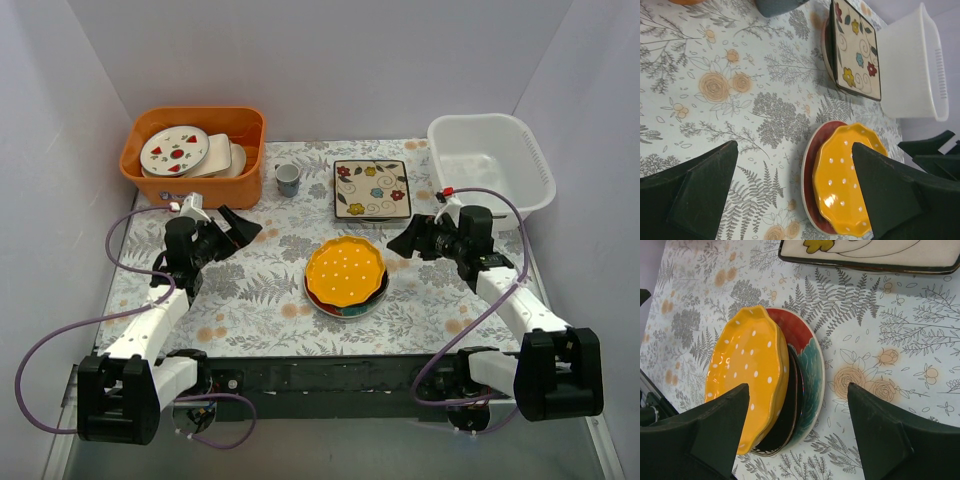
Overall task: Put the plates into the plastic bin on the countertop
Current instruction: Pick up the plate at the center of the board.
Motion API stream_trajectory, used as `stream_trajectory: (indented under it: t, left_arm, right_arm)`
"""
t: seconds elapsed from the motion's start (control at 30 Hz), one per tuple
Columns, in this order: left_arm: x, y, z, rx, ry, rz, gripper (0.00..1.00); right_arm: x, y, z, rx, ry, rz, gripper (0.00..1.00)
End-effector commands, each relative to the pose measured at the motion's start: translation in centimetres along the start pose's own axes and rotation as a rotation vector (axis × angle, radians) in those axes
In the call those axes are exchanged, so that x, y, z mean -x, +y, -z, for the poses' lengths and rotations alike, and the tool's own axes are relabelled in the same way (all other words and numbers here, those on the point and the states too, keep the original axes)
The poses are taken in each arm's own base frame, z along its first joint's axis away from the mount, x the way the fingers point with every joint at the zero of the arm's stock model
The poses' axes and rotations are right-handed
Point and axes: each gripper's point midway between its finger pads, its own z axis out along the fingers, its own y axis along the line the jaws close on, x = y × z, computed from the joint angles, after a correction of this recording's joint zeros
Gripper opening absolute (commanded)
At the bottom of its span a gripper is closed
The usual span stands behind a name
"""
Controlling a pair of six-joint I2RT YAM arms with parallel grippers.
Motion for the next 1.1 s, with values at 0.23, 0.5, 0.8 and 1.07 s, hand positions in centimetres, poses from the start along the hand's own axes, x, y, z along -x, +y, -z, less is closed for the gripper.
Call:
stream_trajectory:
  t: [0.23,0.5,0.8,1.07]
  left_arm:
    - [-3.4,-3.0,-0.1,-0.135,0.199,-0.028,0.93]
    - [-8.0,-4.4,-1.2,-0.147,0.346,-0.08,0.87]
    - [-12.1,-5.2,-2.8,-0.147,0.485,-0.1,0.73]
    - [-14.4,-5.5,-3.7,-0.155,0.543,-0.113,0.61]
  right_arm:
    - [1.2,2.5,-0.9,0.107,0.041,0.04,0.81]
    - [0.2,3.3,-0.6,0.092,0.129,0.035,0.8]
    - [-0.8,4.1,-0.3,0.13,0.18,0.01,0.76]
    - [-0.7,4.4,0.0,0.136,0.185,0.013,0.72]
